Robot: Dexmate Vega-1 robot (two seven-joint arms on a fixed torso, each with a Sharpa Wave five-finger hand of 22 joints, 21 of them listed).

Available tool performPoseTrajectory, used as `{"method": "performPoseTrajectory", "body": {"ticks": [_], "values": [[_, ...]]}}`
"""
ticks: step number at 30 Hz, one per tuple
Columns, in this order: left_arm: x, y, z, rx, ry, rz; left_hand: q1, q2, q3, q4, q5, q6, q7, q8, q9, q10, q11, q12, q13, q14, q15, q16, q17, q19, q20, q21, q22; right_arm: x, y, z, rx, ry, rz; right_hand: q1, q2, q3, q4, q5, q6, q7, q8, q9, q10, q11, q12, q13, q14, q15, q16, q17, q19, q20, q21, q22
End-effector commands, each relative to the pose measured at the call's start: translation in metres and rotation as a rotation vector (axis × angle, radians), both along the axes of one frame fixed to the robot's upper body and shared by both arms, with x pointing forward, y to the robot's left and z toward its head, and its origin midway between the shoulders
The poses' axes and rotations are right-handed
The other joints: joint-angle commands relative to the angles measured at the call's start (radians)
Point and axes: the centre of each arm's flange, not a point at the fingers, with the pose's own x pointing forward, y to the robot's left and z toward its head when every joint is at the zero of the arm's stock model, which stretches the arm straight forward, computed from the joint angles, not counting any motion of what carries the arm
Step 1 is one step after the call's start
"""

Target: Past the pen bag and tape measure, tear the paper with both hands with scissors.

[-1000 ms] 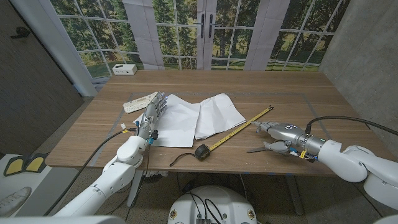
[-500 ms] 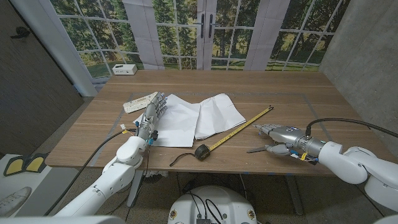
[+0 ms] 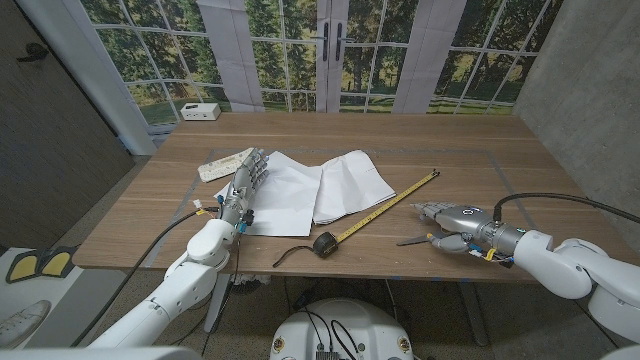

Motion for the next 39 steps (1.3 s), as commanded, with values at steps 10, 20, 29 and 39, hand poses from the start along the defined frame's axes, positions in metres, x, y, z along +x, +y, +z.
{"method": "performPoseTrajectory", "body": {"ticks": [10, 20, 29, 39], "values": [[-0.001, -0.006, -0.001, 0.003, 0.006, -0.01, 0.0, 0.011, -0.003, -0.001, 0.006, 0.006, -0.001, -0.002, 0.003, 0.01, -0.001, 0.001, 0.006, 0.006, -0.061, 0.0, 0.002, 0.005, 0.0, -0.001, 0.002, 0.003, -0.01, -0.012, -0.011, 0.02, -0.043, -0.013, -0.004, 0.009, -0.006, -0.007, -0.2, -0.011, 0.009, 0.004, -0.023, -0.004, 0.023, 0.025, -0.009, 0.0, 0.009, 0.007, -0.006, -0.009, 0.006, 0.002], [0.001, -0.007, 0.0, 0.009, 0.006, -0.012, 0.0, 0.012, -0.003, -0.001, 0.006, 0.007, 0.0, -0.002, 0.003, 0.018, -0.002, 0.003, 0.006, 0.008, -0.059, 0.0, 0.002, 0.006, 0.0, -0.001, 0.002, 0.005, -0.015, -0.015, -0.008, 0.021, -0.056, 0.002, 0.013, 0.033, -0.017, 0.003, -0.198, -0.016, 0.011, 0.004, -0.03, -0.02, 0.044, 0.05, -0.007, -0.013, 0.013, 0.013, -0.007, -0.014, 0.008, 0.002], [0.001, -0.009, -0.002, 0.005, 0.01, -0.011, 0.0, 0.012, -0.004, -0.002, 0.005, 0.008, -0.001, -0.002, 0.003, 0.02, -0.005, 0.004, 0.006, 0.01, -0.056, 0.001, 0.002, 0.006, -0.001, -0.001, 0.002, 0.006, -0.015, -0.019, -0.005, 0.021, -0.054, 0.007, 0.015, 0.045, -0.023, 0.006, -0.19, -0.016, 0.013, 0.005, -0.031, -0.019, 0.063, 0.069, -0.005, -0.017, 0.015, 0.017, -0.003, -0.016, 0.01, 0.001], [-0.001, -0.009, -0.003, 0.005, 0.007, -0.01, -0.001, 0.012, -0.004, -0.002, 0.005, 0.008, -0.004, -0.002, 0.003, 0.023, -0.004, 0.004, 0.006, 0.009, -0.056, 0.0, 0.002, 0.006, -0.003, -0.001, 0.002, 0.007, -0.016, -0.022, -0.001, 0.014, -0.061, 0.002, 0.011, 0.047, -0.023, 0.003, -0.189, -0.016, 0.013, 0.005, -0.037, -0.015, 0.079, 0.089, -0.003, -0.011, 0.016, 0.021, -0.002, -0.019, 0.01, 0.001]]}}
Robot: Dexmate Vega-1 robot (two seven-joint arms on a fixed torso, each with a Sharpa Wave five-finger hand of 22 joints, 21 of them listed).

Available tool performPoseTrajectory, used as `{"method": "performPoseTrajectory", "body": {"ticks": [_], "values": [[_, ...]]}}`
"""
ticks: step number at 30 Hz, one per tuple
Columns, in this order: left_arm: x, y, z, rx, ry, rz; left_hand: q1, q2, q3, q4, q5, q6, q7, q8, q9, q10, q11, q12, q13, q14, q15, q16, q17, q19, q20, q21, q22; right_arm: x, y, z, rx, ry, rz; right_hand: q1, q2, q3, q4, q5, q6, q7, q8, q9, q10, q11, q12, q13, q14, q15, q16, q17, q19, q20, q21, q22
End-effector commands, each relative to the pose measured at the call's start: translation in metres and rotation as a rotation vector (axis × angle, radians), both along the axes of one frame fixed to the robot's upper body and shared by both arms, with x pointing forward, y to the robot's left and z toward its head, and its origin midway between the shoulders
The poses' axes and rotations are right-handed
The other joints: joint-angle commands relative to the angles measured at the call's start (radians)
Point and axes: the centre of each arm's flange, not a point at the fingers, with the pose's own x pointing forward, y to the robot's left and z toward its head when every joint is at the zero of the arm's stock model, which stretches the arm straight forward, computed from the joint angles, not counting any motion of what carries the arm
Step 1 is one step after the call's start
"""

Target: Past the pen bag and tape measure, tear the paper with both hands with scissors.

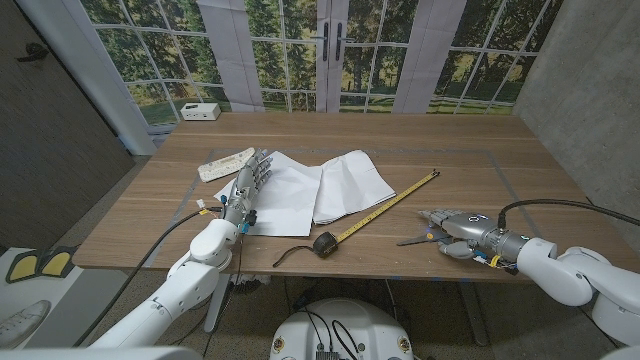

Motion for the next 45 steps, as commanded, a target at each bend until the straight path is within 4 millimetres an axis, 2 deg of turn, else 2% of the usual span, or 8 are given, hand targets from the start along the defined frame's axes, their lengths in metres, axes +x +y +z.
{"method": "performPoseTrajectory", "body": {"ticks": [1, 20, 24, 28, 34, 37, 45], "values": [[-0.001, -0.002, -0.002, -0.002, 0.001, 0.0, 0.003, 0.008, -0.004, -0.002, 0.005, 0.008, -0.004, -0.002, 0.003, 0.007, -0.002, 0.004, 0.001, 0.01, -0.057, 0.0, 0.002, 0.006, -0.003, -0.001, 0.002, 0.002, -0.002, -0.005, 0.003, -0.007, -0.009, -0.006, 0.004, 0.006, 0.002, 0.003, -0.189, -0.004, 0.006, 0.005, -0.008, 0.003, 0.016, 0.01, -0.003, -0.011, 0.007, 0.007, 0.003, -0.006, 0.005, 0.001], [-0.002, -0.003, -0.004, 0.0, 0.002, -0.003, 0.003, 0.009, -0.005, -0.002, 0.005, 0.008, 0.0, -0.003, 0.003, 0.006, -0.002, 0.002, 0.001, 0.009, -0.058, -0.001, 0.002, 0.006, -0.003, -0.001, 0.002, 0.003, 0.0, -0.015, 0.03, -0.009, -0.006, -0.019, -0.002, 0.009, 0.004, -0.005, -0.169, -0.001, 0.01, 0.006, 0.006, 0.0, 0.06, 0.051, -0.016, -0.004, 0.004, 0.015, 0.0, -0.015, 0.005, 0.002], [-0.002, -0.002, -0.004, -0.002, 0.003, -0.003, 0.003, 0.009, -0.006, -0.002, 0.005, 0.007, -0.001, -0.003, 0.003, 0.007, -0.001, 0.002, 0.001, 0.01, -0.058, 0.0, 0.002, 0.006, -0.004, -0.001, 0.002, 0.004, 0.001, -0.017, 0.025, -0.012, -0.01, -0.027, -0.008, 0.005, 0.005, -0.013, -0.166, -0.001, 0.01, 0.006, 0.008, -0.001, 0.078, 0.067, -0.014, -0.006, 0.006, 0.018, 0.0, -0.015, 0.005, 0.002], [-0.003, 0.0, -0.005, -0.004, 0.004, -0.001, 0.003, 0.009, -0.006, -0.002, 0.005, 0.007, -0.001, -0.003, 0.003, 0.007, -0.001, 0.002, 0.001, 0.01, -0.058, 0.0, 0.002, 0.007, -0.005, 0.0, 0.002, 0.006, 0.003, -0.019, 0.027, -0.011, -0.009, -0.046, -0.024, -0.01, 0.01, -0.032, -0.159, -0.001, 0.011, 0.005, 0.019, -0.005, 0.104, 0.089, -0.004, -0.011, 0.011, 0.023, 0.005, -0.016, 0.008, 0.002], [-0.003, 0.001, -0.006, -0.009, 0.001, -0.001, 0.003, 0.01, -0.006, -0.002, 0.005, 0.007, -0.001, -0.003, 0.003, 0.007, -0.001, 0.001, 0.001, 0.008, -0.059, -0.001, 0.002, 0.007, -0.006, 0.0, 0.002, 0.006, 0.003, -0.02, 0.045, -0.009, -0.011, -0.044, -0.023, -0.007, 0.004, -0.048, -0.148, -0.002, 0.011, 0.004, 0.043, -0.02, 0.146, 0.121, 0.023, -0.025, 0.021, 0.029, 0.019, -0.006, 0.012, 0.003], [-0.003, 0.002, -0.007, -0.012, 0.002, -0.002, 0.003, 0.01, -0.006, -0.002, 0.005, 0.008, 0.0, -0.003, 0.003, 0.007, -0.001, 0.001, 0.001, 0.008, -0.06, -0.001, 0.002, 0.008, -0.009, 0.0, 0.002, 0.007, 0.003, -0.02, 0.047, -0.009, -0.012, -0.033, -0.014, -0.001, -0.004, -0.06, -0.135, -0.007, 0.014, 0.004, 0.072, -0.034, 0.179, 0.144, 0.045, -0.035, 0.029, 0.035, 0.026, -0.01, 0.013, 0.002], [-0.002, 0.002, -0.01, -0.016, 0.008, -0.004, 0.002, 0.01, -0.007, -0.002, 0.005, 0.008, 0.001, -0.003, 0.003, 0.006, -0.001, 0.0, 0.001, 0.007, -0.062, -0.001, 0.002, 0.008, -0.01, 0.0, 0.002, 0.008, 0.005, -0.023, 0.065, -0.024, -0.007, 0.007, 0.007, -0.005, -0.026, -0.093, -0.098, -0.015, 0.02, 0.003, 0.097, -0.065, 0.236, 0.19, 0.066, -0.06, 0.042, 0.049, 0.042, -0.029, 0.014, 0.002]]}}
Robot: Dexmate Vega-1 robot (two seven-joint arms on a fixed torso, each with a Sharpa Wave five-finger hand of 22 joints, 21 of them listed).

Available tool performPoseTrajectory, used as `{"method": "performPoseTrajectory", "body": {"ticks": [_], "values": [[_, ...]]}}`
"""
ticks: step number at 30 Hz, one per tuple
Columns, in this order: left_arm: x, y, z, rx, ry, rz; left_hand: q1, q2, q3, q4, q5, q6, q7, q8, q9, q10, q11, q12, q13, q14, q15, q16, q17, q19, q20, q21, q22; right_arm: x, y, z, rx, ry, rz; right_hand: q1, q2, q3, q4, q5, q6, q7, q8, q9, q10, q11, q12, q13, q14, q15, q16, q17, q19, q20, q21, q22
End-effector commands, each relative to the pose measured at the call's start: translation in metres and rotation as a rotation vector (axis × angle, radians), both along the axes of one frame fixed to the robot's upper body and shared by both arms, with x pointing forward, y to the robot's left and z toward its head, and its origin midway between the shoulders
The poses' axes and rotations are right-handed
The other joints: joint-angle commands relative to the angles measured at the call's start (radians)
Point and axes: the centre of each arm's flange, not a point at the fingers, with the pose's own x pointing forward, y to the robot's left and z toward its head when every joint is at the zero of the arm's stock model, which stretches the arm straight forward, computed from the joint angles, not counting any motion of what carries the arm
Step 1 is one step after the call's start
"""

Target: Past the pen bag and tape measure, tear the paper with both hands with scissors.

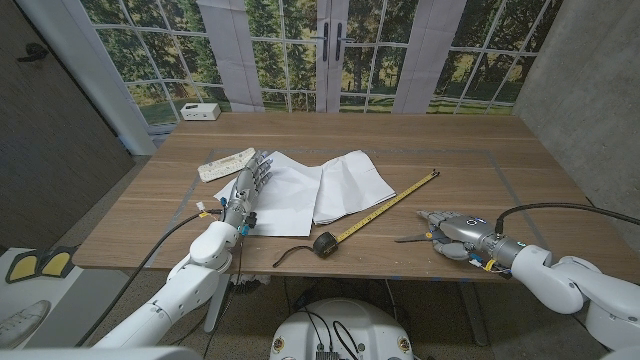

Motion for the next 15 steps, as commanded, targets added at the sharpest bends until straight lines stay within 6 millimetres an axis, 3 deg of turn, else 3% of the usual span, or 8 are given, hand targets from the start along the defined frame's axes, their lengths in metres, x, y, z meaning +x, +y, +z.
{"method": "performPoseTrajectory", "body": {"ticks": [1, 4, 7, 10, 15], "values": [[0.0008, 0.0027, -0.0047, -0.009, 0.008, 0.0, 0.002, 0.01, -0.003, 0.002, 0.005, 0.004, 0.005, -0.003, 0.003, 0.007, -0.002, 0.0, 0.001, 0.007, -0.062, -0.002, 0.002, 0.003, -0.005, 0.0, 0.002, 0.0021, 0.0008, -0.0028, 0.029, -0.019, -0.003, 0.039, 0.009, -0.001, -0.013, -0.021, -0.081, -0.01, 0.008, 0.003, 0.022, -0.018, 0.038, 0.03, 0.023, -0.063, 0.014, 0.013, 0.018, -0.009, 0.007, 0.002], [0.0006, 0.003, -0.005, -0.009, 0.007, 0.0, 0.001, 0.01, -0.003, 0.003, 0.005, 0.004, 0.006, -0.003, 0.003, 0.007, -0.001, 0.0, 0.001, 0.008, -0.062, -0.001, 0.002, 0.003, -0.005, 0.0, 0.002, 0.0031, 0.0004, -0.0039, 0.033, -0.022, -0.007, 0.058, 0.025, -0.001, -0.016, -0.03, -0.064, -0.013, 0.009, 0.002, 0.042, -0.031, 0.066, 0.049, 0.038, -0.075, 0.024, 0.023, 0.03, -0.022, 0.009, 0.002], [0.0002, 0.0033, -0.0056, -0.01, 0.009, 0.001, 0.001, 0.01, -0.003, 0.003, 0.005, 0.004, 0.006, -0.003, 0.003, 0.006, -0.001, 0.0, 0.001, 0.007, -0.061, -0.002, 0.002, 0.003, -0.005, 0.0, 0.002, 0.0041, -0.0002, -0.0051, 0.039, -0.03, -0.008, 0.086, 0.047, 0.017, -0.021, -0.024, -0.058, -0.018, 0.006, 0.002, 0.042, -0.043, 0.085, 0.066, 0.047, -0.087, 0.027, 0.031, 0.04, -0.032, 0.01, 0.002], [-0.0002, 0.0041, -0.0063, -0.012, 0.01, 0.003, 0.0, 0.01, -0.004, 0.003, 0.005, 0.003, 0.006, -0.004, 0.003, 0.008, -0.001, 0.0, 0.001, 0.007, -0.061, -0.002, 0.002, 0.003, -0.005, 0.0, 0.002, 0.0053, -0.0003, -0.0068, 0.042, -0.036, -0.01, 0.103, 0.052, 0.035, -0.021, -0.012, -0.042, -0.024, 0.006, 0.001, 0.064, -0.057, 0.102, 0.067, 0.073, -0.106, 0.033, 0.036, 0.055, -0.037, 0.012, 0.002], [-0.0007, 0.0052, -0.0066, -0.011, 0.01, 0.006, -0.001, 0.011, -0.004, 0.004, 0.005, 0.003, 0.006, -0.004, 0.003, 0.008, 0.0, 0.0, 0.001, 0.007, -0.062, -0.002, 0.002, 0.002, -0.005, 0.0, 0.002, 0.0077, -0.0025, -0.0092, 0.047, -0.035, -0.016, 0.116, 0.049, 0.048, -0.022, 0.0, -0.03, -0.025, 0.006, 0.001, 0.085, -0.06, 0.11, 0.056, 0.08, -0.108, 0.031, 0.039, 0.062, -0.039, 0.011, 0.001]]}}
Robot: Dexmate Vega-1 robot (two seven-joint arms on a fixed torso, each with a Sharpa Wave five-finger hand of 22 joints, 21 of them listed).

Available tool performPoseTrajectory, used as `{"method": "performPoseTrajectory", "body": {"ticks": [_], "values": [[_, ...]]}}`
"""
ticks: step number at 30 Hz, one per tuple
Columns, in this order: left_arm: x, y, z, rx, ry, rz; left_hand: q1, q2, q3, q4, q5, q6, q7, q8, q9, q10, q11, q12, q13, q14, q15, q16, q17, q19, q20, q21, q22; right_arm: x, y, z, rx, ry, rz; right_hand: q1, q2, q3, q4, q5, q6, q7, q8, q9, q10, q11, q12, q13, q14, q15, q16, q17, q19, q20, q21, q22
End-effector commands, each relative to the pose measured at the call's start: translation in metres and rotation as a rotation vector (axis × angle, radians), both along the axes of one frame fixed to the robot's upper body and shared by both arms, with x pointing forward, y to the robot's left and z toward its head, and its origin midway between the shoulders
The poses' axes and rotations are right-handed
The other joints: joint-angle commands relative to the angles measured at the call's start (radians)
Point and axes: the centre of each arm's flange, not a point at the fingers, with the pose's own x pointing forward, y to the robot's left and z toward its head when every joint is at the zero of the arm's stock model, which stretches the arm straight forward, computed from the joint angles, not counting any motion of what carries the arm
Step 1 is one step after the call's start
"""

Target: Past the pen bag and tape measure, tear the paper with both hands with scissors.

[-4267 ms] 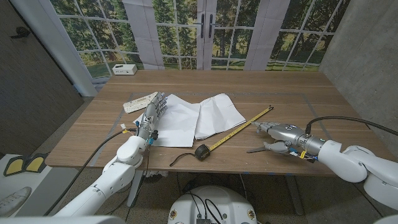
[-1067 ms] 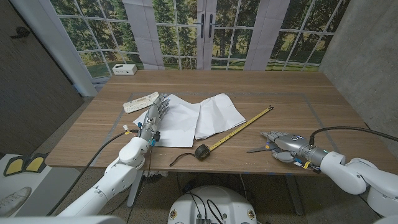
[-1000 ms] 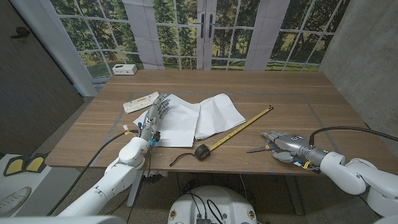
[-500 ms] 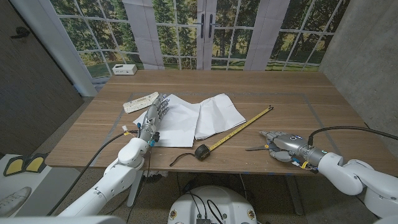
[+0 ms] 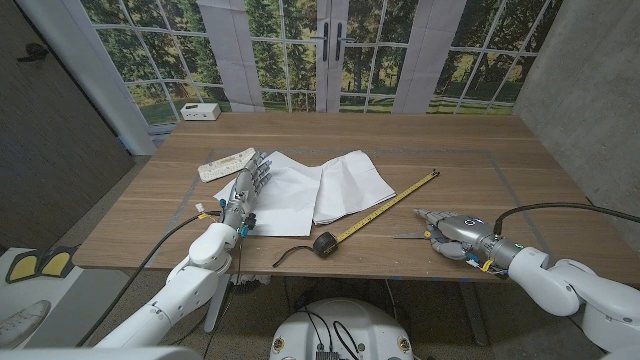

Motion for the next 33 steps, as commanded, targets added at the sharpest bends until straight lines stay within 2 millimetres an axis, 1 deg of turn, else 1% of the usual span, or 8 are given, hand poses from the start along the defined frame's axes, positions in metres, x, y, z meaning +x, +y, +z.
{"method": "performPoseTrajectory", "body": {"ticks": [1, 8, 14, 20, 22, 24, 26, 33], "values": [[-0.001, 0.003, -0.003, -0.004, 0.006, 0.006, -0.001, 0.011, 0.0, 0.0, 0.005, -0.002, 0.001, -0.004, 0.003, 0.009, -0.001, 0.0, 0.001, 0.007, -0.061, -0.001, 0.002, 0.002, -0.005, 0.0, 0.002, 0.005, -0.004, -0.002, 0.03, -0.033, -0.016, 0.019, 0.003, 0.017, -0.001, 0.017, -0.031, 0.0, 0.002, 0.003, 0.051, -0.027, 0.015, -0.009, 0.015, -0.103, 0.003, 0.005, 0.013, 0.002, 0.003, 0.001], [0.0, 0.002, -0.004, -0.003, 0.008, 0.004, -0.003, 0.011, -0.001, 0.001, 0.005, -0.003, 0.0, -0.004, 0.003, 0.01, 0.0, 0.0, 0.001, 0.007, -0.061, -0.001, 0.003, 0.002, -0.005, 0.0, 0.002, 0.003, -0.007, 0.002, 0.046, -0.047, -0.014, 0.035, -0.001, 0.035, -0.001, 0.037, -0.019, 0.012, 0.001, 0.004, 0.067, -0.021, 0.02, -0.024, 0.024, -0.098, -0.001, 0.008, 0.021, 0.008, 0.002, 0.001], [0.001, 0.001, -0.004, -0.003, 0.008, -0.001, -0.004, 0.011, -0.002, 0.002, 0.005, -0.002, 0.004, -0.004, 0.003, 0.013, 0.0, 0.001, 0.001, 0.007, -0.062, -0.001, 0.003, 0.002, -0.006, -0.001, 0.002, 0.001, -0.01, 0.012, 0.08, -0.064, -0.011, 0.04, 0.005, 0.048, 0.006, 0.051, -0.008, 0.01, 0.001, 0.004, 0.075, -0.023, 0.022, -0.036, 0.031, -0.103, -0.002, 0.012, 0.025, 0.009, 0.0, 0.001], [0.002, -0.003, -0.002, -0.005, -0.011, -0.007, -0.006, 0.012, -0.003, 0.003, 0.005, 0.002, 0.004, -0.002, 0.003, 0.021, -0.001, 0.004, 0.001, 0.012, -0.064, 0.001, 0.003, 0.005, -0.007, 0.001, 0.002, 0.0, -0.012, 0.018, 0.1, -0.083, -0.001, 0.039, 0.001, 0.056, 0.013, 0.065, 0.0, 0.011, 0.0, 0.004, 0.09, -0.022, 0.027, -0.049, 0.038, -0.108, -0.004, 0.015, 0.031, 0.004, 0.0, 0.0], [0.002, -0.004, -0.002, -0.005, -0.011, -0.008, -0.006, 0.012, -0.003, 0.004, 0.005, 0.005, 0.005, -0.001, 0.003, 0.023, -0.001, 0.004, 0.001, 0.013, -0.064, 0.001, 0.003, 0.005, -0.007, 0.001, 0.002, -0.003, -0.011, 0.025, 0.113, -0.1, 0.01, 0.039, 0.0, 0.06, 0.016, 0.071, 0.008, 0.013, 0.0, 0.004, 0.098, -0.022, 0.029, -0.055, 0.042, -0.11, -0.005, 0.016, 0.032, 0.005, -0.001, 0.0], [0.002, -0.004, -0.002, -0.005, -0.01, -0.009, -0.006, 0.012, -0.004, 0.004, 0.006, 0.005, 0.005, -0.001, 0.003, 0.025, 0.0, 0.005, 0.002, 0.013, -0.065, 0.001, 0.003, 0.006, -0.008, 0.001, 0.002, -0.004, -0.01, 0.028, 0.117, -0.106, 0.013, 0.038, 0.0, 0.061, 0.018, 0.073, 0.01, 0.013, 0.0, 0.004, 0.1, -0.025, 0.029, -0.058, 0.046, -0.111, -0.005, 0.017, 0.033, 0.005, -0.001, 0.0], [0.002, -0.003, -0.003, -0.009, -0.009, -0.008, -0.006, 0.012, -0.004, 0.004, 0.006, 0.006, 0.005, -0.001, 0.003, 0.025, 0.001, 0.005, 0.002, 0.014, -0.065, 0.001, 0.003, 0.006, -0.008, 0.001, 0.002, -0.006, -0.01, 0.037, 0.143, -0.124, 0.022, 0.037, -0.001, 0.064, 0.02, 0.077, 0.012, 0.014, -0.001, 0.004, 0.105, -0.025, 0.031, -0.063, 0.049, -0.112, -0.005, 0.017, 0.036, 0.006, -0.001, 0.0], [0.001, -0.003, -0.002, -0.014, -0.015, -0.004, -0.007, 0.012, -0.005, 0.005, 0.006, 0.007, 0.005, -0.001, 0.003, 0.027, 0.001, 0.005, 0.002, 0.014, -0.066, 0.001, 0.003, 0.008, -0.009, 0.001, 0.002, -0.009, -0.01, 0.054, 0.218, -0.149, 0.065, 0.038, -0.008, 0.069, 0.019, 0.083, 0.017, 0.021, -0.002, 0.004, 0.118, -0.024, 0.035, -0.074, 0.057, -0.112, -0.008, 0.017, 0.042, 0.011, -0.002, -0.001]]}}
